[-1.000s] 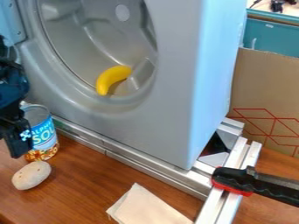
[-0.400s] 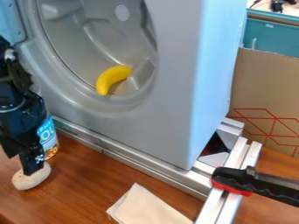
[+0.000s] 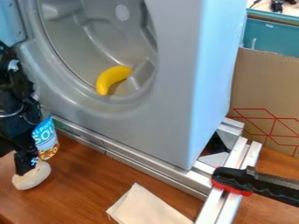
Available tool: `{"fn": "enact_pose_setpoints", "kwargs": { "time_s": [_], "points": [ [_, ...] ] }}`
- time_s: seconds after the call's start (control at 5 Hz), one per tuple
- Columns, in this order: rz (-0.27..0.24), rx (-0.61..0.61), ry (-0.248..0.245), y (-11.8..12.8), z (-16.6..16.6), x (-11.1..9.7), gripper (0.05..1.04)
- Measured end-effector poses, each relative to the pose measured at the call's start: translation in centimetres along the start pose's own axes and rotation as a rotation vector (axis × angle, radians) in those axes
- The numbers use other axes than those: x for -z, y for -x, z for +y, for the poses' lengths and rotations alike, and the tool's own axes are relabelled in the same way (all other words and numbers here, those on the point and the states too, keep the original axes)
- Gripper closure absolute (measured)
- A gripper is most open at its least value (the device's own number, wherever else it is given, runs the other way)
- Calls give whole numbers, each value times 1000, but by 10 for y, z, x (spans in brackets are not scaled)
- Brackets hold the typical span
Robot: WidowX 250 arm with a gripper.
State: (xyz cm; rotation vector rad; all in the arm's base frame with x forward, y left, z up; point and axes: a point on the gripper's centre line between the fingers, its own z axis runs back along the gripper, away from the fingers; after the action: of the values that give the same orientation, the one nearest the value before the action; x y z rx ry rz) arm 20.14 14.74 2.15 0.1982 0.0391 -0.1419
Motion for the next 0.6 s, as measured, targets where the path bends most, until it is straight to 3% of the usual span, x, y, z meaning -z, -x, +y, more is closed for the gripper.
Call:
{"fn": "enact_pose_setpoints", "kwargs": {
  "time_s": [0.2,0.4,0.6],
  "points": [
    [30,12,25,-6,5,15,79],
    [36,34,94,-1,2,22,79],
    [22,43,106,7,-6,20,79]
  ]
}}
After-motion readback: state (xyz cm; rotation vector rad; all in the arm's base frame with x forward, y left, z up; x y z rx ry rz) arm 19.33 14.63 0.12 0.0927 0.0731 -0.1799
